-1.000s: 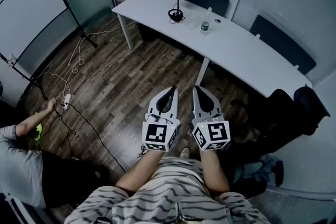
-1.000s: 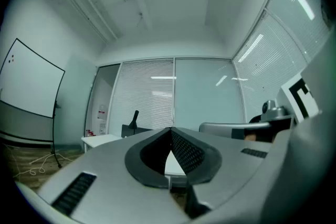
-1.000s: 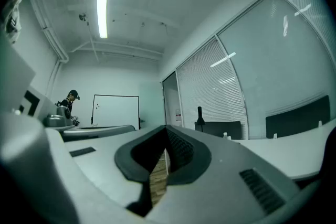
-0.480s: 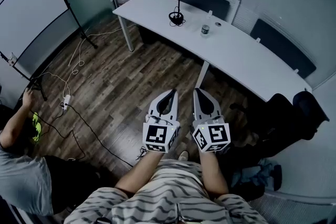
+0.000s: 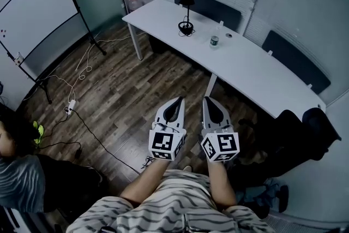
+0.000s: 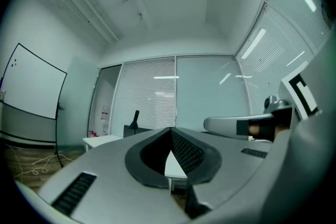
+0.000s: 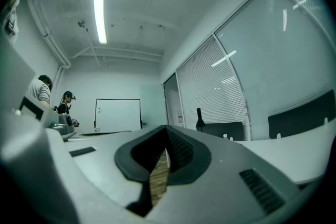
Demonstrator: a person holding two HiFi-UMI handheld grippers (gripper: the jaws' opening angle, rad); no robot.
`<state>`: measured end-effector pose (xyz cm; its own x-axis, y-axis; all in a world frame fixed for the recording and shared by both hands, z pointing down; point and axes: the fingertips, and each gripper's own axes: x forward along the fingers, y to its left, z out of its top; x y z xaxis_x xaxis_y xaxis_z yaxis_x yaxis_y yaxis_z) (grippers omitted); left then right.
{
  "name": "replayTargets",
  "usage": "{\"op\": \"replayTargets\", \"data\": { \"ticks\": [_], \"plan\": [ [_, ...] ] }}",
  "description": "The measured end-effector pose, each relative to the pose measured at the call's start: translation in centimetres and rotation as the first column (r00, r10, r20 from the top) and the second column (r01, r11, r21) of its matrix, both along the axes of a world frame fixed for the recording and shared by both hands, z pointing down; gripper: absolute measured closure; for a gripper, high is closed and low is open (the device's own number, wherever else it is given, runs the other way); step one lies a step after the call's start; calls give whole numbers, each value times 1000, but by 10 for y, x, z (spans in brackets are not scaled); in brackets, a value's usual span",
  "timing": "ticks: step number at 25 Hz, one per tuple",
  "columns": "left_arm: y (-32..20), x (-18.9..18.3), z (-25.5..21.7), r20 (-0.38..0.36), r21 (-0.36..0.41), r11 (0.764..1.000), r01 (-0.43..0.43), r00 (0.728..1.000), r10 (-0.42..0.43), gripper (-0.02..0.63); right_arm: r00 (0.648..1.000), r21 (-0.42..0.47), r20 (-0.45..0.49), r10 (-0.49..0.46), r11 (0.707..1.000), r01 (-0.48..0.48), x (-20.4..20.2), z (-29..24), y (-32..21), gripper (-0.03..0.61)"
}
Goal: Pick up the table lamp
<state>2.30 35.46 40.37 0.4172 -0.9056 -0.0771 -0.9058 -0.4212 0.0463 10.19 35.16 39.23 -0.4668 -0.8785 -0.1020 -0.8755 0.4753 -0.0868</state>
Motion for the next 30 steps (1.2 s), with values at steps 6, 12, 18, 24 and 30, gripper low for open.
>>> {"op": "replayTargets", "data": {
  "ticks": [6, 12, 18, 24, 30],
  "plan": [
    [-2, 16, 16, -15, -41, 999, 19, 1000, -20, 609, 999, -25, 36, -32, 999, 33, 20, 13, -9, 568],
    [-19, 16, 28, 12, -58, 997, 47, 999, -46, 609, 996, -42, 62, -58, 997, 60, 18, 25, -30, 568],
    [-62, 15, 41, 3, -74, 997, 32, 999, -32, 609, 997, -62, 42, -58, 996, 61, 10, 39, -70, 568],
    [-135, 9, 38, 0, -60, 998, 22, 1000, -22, 609, 998, -54, 33, -47, 997, 48, 3, 38, -143, 568],
    [-219, -9, 31, -9, -63, 998, 20, 1000, -21, 609, 999, -49, 22, -38, 998, 39, -14, 26, -227, 568]
  ]
}}
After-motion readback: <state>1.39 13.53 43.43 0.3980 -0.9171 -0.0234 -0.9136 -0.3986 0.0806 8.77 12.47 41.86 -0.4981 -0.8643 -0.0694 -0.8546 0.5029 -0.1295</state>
